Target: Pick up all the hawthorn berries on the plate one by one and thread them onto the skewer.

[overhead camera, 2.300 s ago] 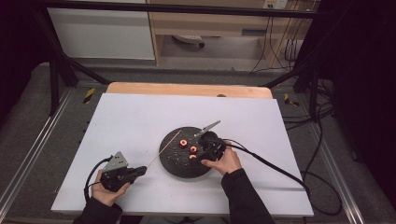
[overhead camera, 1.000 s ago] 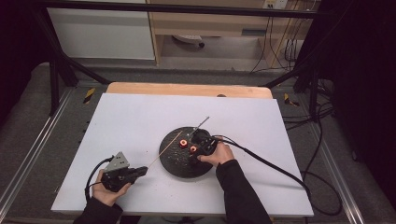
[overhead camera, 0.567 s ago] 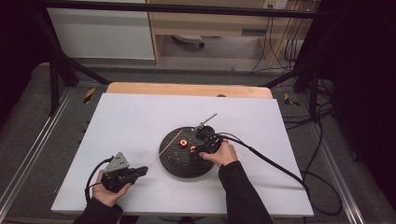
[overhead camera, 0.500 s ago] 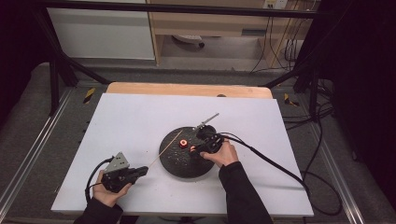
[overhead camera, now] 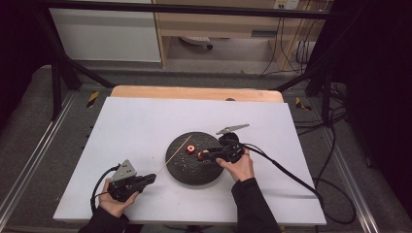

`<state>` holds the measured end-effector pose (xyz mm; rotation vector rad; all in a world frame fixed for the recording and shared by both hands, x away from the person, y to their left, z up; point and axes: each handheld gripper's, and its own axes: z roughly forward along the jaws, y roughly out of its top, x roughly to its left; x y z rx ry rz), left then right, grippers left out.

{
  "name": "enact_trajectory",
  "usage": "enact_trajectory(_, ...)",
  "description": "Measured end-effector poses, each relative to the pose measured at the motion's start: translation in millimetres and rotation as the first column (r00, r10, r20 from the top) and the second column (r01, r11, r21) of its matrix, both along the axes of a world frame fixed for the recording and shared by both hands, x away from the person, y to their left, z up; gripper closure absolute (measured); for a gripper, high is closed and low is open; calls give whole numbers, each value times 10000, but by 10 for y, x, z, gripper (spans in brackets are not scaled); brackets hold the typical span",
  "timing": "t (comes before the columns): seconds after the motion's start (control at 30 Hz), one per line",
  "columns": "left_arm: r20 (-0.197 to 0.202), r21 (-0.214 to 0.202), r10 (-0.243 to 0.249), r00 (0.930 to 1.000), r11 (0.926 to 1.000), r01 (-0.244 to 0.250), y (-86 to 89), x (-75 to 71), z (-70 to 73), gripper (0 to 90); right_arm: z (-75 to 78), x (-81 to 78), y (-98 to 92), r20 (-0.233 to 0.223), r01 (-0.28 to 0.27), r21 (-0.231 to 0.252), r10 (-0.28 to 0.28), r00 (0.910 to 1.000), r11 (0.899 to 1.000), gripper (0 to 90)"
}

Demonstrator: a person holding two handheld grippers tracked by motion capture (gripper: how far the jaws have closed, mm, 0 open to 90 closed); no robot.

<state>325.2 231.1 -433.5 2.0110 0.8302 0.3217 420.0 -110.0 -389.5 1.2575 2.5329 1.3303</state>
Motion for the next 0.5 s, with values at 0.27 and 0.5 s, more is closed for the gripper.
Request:
enact_trajectory(0.27, 47, -109, 90, 9999, 9999, -90, -23, -13, -9, 886, -82, -90, -138, 398, 1033, 1591, -1110, 9930, 9818, 609)
enact_trajectory(0.5, 97, -143, 165, 9998, 9998, -163, -47, -20, -15, 886, -149, -132, -162, 569, 1518, 2404, -1700, 9838, 9587, 610)
